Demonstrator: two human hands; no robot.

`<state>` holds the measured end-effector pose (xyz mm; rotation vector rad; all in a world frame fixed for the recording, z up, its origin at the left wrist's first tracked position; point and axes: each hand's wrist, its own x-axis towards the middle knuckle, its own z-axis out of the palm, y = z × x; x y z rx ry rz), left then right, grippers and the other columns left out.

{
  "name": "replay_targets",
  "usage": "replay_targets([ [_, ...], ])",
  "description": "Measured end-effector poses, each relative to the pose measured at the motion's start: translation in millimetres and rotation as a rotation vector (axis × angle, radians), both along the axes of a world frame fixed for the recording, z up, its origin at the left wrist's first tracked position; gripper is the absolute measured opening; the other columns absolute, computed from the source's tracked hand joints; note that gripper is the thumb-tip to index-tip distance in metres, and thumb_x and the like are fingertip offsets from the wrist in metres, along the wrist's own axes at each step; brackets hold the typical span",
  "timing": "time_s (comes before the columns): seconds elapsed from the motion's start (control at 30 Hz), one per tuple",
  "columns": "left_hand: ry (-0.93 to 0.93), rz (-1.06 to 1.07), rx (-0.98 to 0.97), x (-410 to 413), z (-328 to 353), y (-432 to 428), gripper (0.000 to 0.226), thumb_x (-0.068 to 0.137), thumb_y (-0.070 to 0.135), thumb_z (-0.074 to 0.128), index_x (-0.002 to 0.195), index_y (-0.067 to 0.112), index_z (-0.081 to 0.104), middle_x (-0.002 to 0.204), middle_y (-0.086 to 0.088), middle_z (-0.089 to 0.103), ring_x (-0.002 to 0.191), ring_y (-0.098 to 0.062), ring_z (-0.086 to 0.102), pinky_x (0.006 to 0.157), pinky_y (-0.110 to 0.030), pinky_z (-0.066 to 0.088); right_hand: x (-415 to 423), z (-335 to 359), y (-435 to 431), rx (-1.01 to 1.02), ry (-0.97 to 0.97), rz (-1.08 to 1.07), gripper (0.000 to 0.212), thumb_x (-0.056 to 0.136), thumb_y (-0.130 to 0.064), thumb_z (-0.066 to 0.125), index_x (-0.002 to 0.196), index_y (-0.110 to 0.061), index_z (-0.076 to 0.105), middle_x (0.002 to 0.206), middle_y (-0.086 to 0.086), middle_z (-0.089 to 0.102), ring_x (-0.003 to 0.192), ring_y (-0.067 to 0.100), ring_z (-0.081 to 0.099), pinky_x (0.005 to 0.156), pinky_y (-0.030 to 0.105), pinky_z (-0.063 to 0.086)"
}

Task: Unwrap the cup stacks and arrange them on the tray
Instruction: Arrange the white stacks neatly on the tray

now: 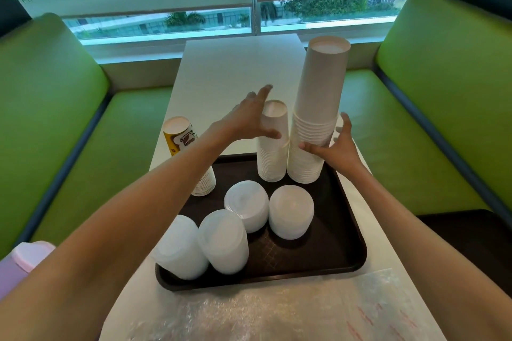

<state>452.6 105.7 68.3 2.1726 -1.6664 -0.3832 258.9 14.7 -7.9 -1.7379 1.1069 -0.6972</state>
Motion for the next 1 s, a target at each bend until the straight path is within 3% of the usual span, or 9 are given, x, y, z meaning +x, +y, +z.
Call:
replay_targets([
  [0.13,-0.195,0.081,-0.061,34,35,43,0.088,0.075,0.045,0.075,0.146,0.02,0.03,0.145,-0.017,0.035,0.132,-0.033,0.035,0.107,-0.045,0.033,-17,-7,12,0.114,0.013,-0.072,0.125,0.055,-0.062,0.073,0.152,-0.024,0.004,0.147,0.017,0.036,0.13,0.03,0.045,0.109,0.047,0.037],
  [0.2,-0.244,0.168,0.089,64,43,66,0.085,0.074,0.049,0.074,0.144,0.023,0.034,0.147,-0.015,0.032,0.136,-0.034,0.03,0.11,-0.049,0.029,-22,-14,16,0.131,0.046,-0.064,0.116,0.063,-0.057,0.075,0.152,-0.023,0.007,0.145,0.018,0.039,0.13,0.03,0.045,0.109,0.046,0.036],
  [0.33,-0.124,0.325,0.311,92,27,105,0.087,0.072,0.039,0.079,0.144,0.022,0.033,0.145,-0.017,0.032,0.133,-0.036,0.034,0.107,-0.045,0.033,-21,-19,27,0.127,0.075,-0.038,0.098,0.079,-0.045,0.073,0.152,-0.017,0.013,0.147,0.017,0.039,0.133,0.029,0.042,0.107,0.042,0.035],
  [0.4,-0.038,0.354,0.279,93,13,114,0.083,0.073,0.028,0.081,0.142,0.02,0.035,0.139,-0.017,0.04,0.123,-0.035,0.044,0.098,-0.042,0.043,-20,-22,33,0.137,0.075,-0.058,0.093,0.083,-0.043,0.07,0.151,-0.015,0.014,0.147,0.018,0.039,0.133,0.031,0.042,0.108,0.043,0.035],
  [0.47,0.088,0.377,0.193,92,5,117,0.074,0.074,0.017,0.08,0.136,0.019,0.039,0.133,-0.016,0.047,0.107,-0.033,0.053,0.075,-0.037,0.053,-21,-28,37,0.162,0.099,-0.079,0.09,0.084,-0.045,0.068,0.151,-0.014,0.016,0.141,0.018,0.044,0.129,0.031,0.046,0.106,0.043,0.037],
  [0.53,0.171,0.368,0.143,90,2,112,0.069,0.075,0.012,0.079,0.133,0.018,0.041,0.129,-0.016,0.049,0.096,-0.031,0.057,0.061,-0.032,0.052,-24,-35,40,0.191,0.147,-0.078,0.085,0.085,-0.047,0.066,0.149,-0.013,0.022,0.126,0.014,0.052,0.12,0.029,0.051,0.1,0.042,0.04],
  [0.6,0.186,0.34,0.12,86,1,102,0.069,0.075,0.011,0.079,0.132,0.018,0.041,0.128,-0.016,0.05,0.095,-0.03,0.059,0.063,-0.033,0.054,-28,-40,43,0.25,0.176,-0.058,0.076,0.085,-0.05,0.064,0.144,-0.012,0.033,0.112,0.009,0.054,0.108,0.026,0.055,0.094,0.041,0.043],
  [0.73,0.17,0.281,0.079,69,-1,74,0.07,0.075,0.015,0.079,0.134,0.02,0.04,0.128,-0.015,0.052,0.104,-0.033,0.059,0.078,-0.044,0.057,-32,-44,53,0.381,0.263,0.041,0.066,0.088,-0.052,0.059,0.139,-0.015,0.04,0.12,0.007,0.052,0.107,0.025,0.055,0.08,0.038,0.047],
  [1.0,0.175,0.177,0.033,42,-4,39,0.072,0.079,0.019,0.076,0.138,0.017,0.035,0.132,-0.014,0.051,0.114,-0.033,0.055,0.089,-0.045,0.053,-30,-45,65,0.505,0.343,0.144,0.068,0.087,-0.053,0.059,0.142,-0.017,0.039,0.135,0.008,0.048,0.113,0.027,0.054,0.089,0.042,0.05],
])
